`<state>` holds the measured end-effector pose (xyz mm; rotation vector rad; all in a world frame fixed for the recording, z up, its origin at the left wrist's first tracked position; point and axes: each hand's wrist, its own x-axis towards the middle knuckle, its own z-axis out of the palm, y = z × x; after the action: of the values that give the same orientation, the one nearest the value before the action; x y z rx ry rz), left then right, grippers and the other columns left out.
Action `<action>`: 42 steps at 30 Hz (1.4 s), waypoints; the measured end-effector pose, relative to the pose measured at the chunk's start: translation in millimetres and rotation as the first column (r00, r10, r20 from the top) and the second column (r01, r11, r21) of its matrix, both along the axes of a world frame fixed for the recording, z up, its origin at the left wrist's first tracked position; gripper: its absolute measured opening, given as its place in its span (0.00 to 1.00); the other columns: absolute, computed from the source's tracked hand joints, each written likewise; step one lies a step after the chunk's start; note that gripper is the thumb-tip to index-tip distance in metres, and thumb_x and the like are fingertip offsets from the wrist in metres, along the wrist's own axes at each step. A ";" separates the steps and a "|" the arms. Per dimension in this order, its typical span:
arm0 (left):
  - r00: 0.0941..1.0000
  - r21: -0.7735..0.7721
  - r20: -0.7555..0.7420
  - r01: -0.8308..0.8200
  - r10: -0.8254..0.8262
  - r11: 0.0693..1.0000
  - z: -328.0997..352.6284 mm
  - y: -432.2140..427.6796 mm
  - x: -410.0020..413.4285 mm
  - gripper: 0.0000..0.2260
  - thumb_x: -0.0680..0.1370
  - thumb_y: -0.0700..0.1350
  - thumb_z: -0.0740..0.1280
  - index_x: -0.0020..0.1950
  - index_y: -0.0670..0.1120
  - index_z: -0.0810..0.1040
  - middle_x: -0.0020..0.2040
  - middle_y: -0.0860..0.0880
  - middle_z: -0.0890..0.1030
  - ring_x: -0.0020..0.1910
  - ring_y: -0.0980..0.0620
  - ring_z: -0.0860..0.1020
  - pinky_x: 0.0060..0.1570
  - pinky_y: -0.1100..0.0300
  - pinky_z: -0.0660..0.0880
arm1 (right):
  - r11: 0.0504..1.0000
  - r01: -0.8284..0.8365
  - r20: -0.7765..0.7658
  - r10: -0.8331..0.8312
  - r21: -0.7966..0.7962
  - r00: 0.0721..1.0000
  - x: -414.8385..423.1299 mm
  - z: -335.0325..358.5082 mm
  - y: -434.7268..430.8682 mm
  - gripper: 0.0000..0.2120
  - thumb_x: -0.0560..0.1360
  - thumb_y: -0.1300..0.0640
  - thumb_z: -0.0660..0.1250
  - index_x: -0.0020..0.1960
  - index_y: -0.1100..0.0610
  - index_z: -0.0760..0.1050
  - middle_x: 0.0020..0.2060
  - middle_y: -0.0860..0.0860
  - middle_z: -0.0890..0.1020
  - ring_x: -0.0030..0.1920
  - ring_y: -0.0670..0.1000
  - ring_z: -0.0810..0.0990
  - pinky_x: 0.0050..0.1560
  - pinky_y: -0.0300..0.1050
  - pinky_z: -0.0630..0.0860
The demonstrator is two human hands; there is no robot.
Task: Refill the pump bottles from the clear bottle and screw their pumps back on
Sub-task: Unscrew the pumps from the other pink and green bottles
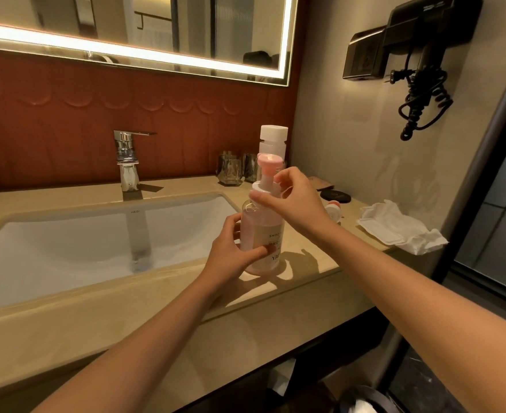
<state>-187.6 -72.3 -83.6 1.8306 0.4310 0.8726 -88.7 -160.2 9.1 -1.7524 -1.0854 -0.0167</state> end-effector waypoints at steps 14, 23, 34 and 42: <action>1.000 0.001 -0.011 -0.015 0.015 1.000 2.2 -2.2 -1.1 0.33 0.67 0.50 0.76 0.68 0.54 0.64 0.65 0.51 0.72 0.60 0.52 0.72 0.57 0.56 0.73 | 0.999 0.000 -0.001 0.000 0.041 1.000 -1.9 2.4 -2.8 0.24 0.66 0.43 0.73 0.55 0.48 0.67 0.51 0.45 0.73 0.49 0.45 0.73 0.39 0.33 0.70; 1.000 -0.018 -0.002 -0.010 0.010 1.000 0.2 -2.6 -0.4 0.34 0.65 0.52 0.77 0.66 0.57 0.64 0.63 0.53 0.73 0.59 0.53 0.73 0.56 0.56 0.75 | 0.990 -0.137 -0.001 0.137 0.020 0.991 -6.6 -3.7 -5.7 0.27 0.73 0.48 0.68 0.69 0.50 0.63 0.66 0.50 0.70 0.61 0.46 0.68 0.48 0.37 0.68; 1.000 0.001 0.003 -0.011 0.011 1.000 -0.1 -0.6 0.4 0.32 0.67 0.52 0.76 0.66 0.56 0.64 0.63 0.54 0.73 0.60 0.53 0.72 0.57 0.55 0.74 | 0.990 -0.110 -0.012 0.112 0.086 0.994 -6.1 -3.4 -6.3 0.18 0.76 0.54 0.65 0.65 0.54 0.71 0.58 0.49 0.76 0.54 0.46 0.73 0.41 0.31 0.69; 1.000 0.035 -0.009 -0.028 0.029 0.999 -2.2 1.5 3.7 0.31 0.66 0.51 0.76 0.65 0.58 0.64 0.63 0.53 0.73 0.58 0.55 0.72 0.53 0.61 0.73 | 0.991 0.034 0.062 -0.042 0.126 0.997 -9.7 -4.2 -1.4 0.26 0.69 0.44 0.71 0.62 0.52 0.67 0.55 0.46 0.71 0.52 0.45 0.72 0.39 0.30 0.68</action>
<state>-183.9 -70.9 -85.9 1.8652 0.4516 0.8960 -98.4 -161.6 4.9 -1.6692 -1.0742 -0.1627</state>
